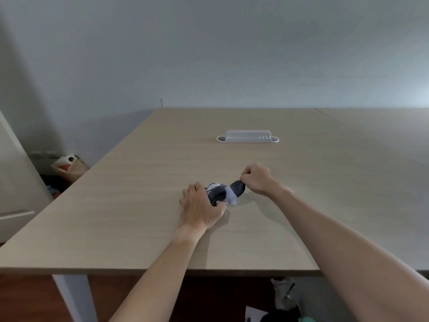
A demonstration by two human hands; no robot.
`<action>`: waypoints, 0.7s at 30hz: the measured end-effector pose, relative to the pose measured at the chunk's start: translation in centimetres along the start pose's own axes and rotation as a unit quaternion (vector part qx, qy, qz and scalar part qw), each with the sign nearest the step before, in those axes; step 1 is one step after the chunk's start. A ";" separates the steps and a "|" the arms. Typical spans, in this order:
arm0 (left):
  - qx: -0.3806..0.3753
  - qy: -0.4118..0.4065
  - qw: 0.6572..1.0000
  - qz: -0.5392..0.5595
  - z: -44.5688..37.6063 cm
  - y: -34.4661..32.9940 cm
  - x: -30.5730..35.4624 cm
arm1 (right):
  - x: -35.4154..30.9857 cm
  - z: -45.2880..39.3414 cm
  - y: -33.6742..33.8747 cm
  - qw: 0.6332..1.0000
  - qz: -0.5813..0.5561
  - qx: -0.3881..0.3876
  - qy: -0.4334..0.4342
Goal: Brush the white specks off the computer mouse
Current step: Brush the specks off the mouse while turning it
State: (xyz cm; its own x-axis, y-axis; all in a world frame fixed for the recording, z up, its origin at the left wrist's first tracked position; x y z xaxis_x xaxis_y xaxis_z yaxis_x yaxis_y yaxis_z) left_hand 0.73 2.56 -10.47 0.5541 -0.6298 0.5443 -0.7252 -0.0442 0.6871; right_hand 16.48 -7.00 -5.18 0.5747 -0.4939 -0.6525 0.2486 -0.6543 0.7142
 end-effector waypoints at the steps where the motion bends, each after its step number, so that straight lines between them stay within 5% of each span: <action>1: 0.000 -0.003 1.000 -0.004 0.0 0.0 0.0 | -0.1 -0.1 0.4 1.000 0.020 0.015 0.008; 5: 0.007 -0.016 1.000 -0.018 -0.1 0.1 0.2 | -0.9 -0.8 1.6 0.997 -0.019 0.073 0.011; 8: 0.005 -0.025 0.999 -0.025 0.0 0.1 0.3 | -2.0 -0.6 0.5 0.998 -0.054 0.043 0.015; 15: -0.002 -0.027 1.000 -0.009 0.0 0.2 0.2 | -2.1 -0.8 0.5 0.998 0.047 0.024 0.035; 18: -0.007 -0.031 0.999 -0.005 0.0 0.1 0.2 | -2.3 -1.5 1.2 0.996 -0.005 0.082 0.027; 21: -0.004 -0.039 0.999 -0.006 0.1 0.1 0.1 | -2.7 -1.3 -0.3 0.998 -0.058 0.031 0.003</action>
State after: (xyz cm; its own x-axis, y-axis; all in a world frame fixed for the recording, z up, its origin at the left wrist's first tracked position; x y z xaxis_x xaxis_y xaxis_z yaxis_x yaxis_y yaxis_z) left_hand 0.67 2.40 -10.34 0.5297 -0.6871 0.4973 -0.7146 -0.0456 0.6980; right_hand 15.88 -4.71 -3.35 0.5500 -0.4085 -0.7284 0.2653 -0.7415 0.6162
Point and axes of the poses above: each hand's wrist, its own z-axis away from the middle knuckle, its own y-axis out of the back of the hand, x = y × z, the point moved 6 cm from there along -z, towards the middle knuckle, and after that the axes turned 14 degrees about x, right-handed, at the moved point
